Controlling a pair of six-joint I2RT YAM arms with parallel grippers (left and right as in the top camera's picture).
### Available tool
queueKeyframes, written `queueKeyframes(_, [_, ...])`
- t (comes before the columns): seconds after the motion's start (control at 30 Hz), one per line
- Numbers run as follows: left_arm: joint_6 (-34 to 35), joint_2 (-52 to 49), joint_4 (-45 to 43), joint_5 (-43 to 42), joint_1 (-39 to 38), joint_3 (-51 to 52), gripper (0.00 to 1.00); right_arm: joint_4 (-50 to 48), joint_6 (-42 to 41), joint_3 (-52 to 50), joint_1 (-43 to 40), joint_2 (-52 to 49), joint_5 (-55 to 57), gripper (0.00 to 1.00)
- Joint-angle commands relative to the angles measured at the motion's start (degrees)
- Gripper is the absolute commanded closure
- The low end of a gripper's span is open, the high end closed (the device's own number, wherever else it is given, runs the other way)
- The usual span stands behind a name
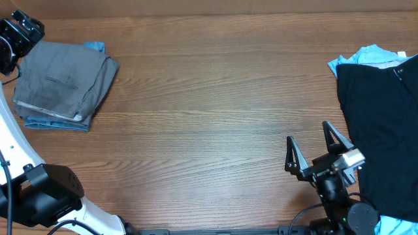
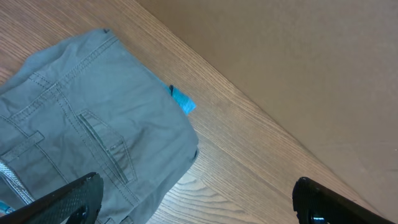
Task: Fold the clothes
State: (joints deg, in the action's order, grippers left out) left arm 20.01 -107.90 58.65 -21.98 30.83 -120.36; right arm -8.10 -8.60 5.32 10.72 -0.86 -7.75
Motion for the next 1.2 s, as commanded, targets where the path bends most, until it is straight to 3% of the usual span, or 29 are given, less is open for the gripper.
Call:
queueKeyframes(0.0, [0.8,-0.2,-0.2,0.3,0.0,0.2,0.00,-0.7,0.0,-3.1,-0.3,0.7,3.4,0.00])
queueKeyframes(0.23, [0.8,-0.2,-0.2,0.3,0.0,0.2,0.00,1.9,-0.2,-4.9,-2.4,0.7,3.8,0.00])
queueKeyframes(0.43, [0.8,-0.2,-0.2,0.3,0.0,0.2,0.00,12.8,-0.2,-4.9,-3.3,0.7,6.6,0.00])
queueKeyframes(1.17, [0.8,-0.2,-0.2,0.3,0.0,0.2,0.00,12.9,-0.2,-4.9,-4.0,0.6,6.6,0.00])
